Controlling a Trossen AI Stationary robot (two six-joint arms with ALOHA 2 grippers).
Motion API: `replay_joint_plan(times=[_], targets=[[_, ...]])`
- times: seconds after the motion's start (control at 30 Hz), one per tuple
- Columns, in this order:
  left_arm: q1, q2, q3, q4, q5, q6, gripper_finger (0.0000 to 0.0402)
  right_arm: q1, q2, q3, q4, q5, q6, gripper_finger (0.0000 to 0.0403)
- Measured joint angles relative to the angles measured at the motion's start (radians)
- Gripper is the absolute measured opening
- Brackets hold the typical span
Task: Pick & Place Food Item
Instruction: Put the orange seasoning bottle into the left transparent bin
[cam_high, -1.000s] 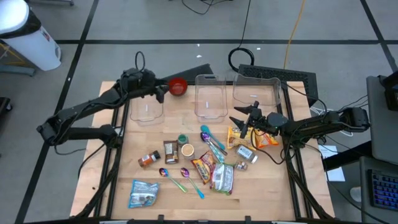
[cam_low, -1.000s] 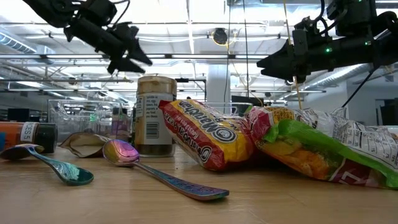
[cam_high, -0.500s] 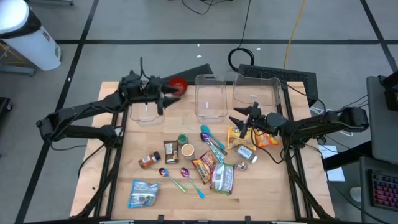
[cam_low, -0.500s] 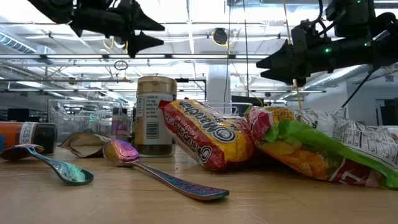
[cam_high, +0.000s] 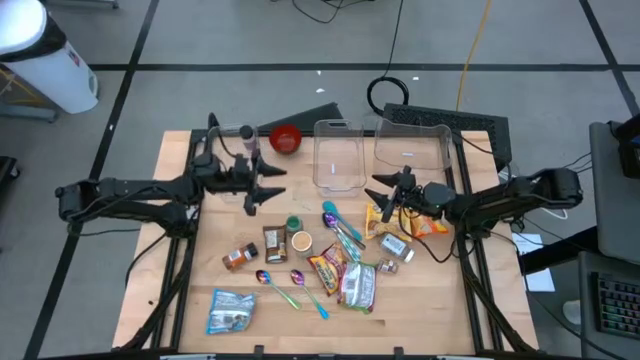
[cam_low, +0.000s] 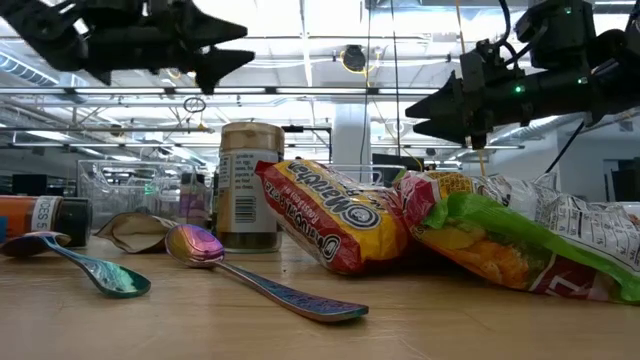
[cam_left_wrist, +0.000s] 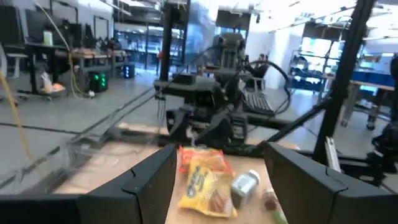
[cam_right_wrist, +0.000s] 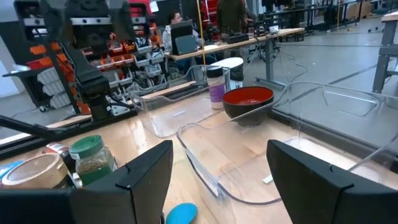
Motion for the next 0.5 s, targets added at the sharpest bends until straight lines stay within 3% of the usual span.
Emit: replay_joint_plan(times=[0.2, 0.5], targets=[[-0.069, -0.081, -0.059, -0.107, -0.046, 0.002, 0.0248, 0.0, 0.064, 0.0, 0.11, 0.0, -0.003, 0.0254], [-0.233, -0.222, -0.059, -0.343, -0.325, 0.087, 0.0248, 0.0, 0.14, 0.0, 0.29, 0.0, -0.009, 0.0254]])
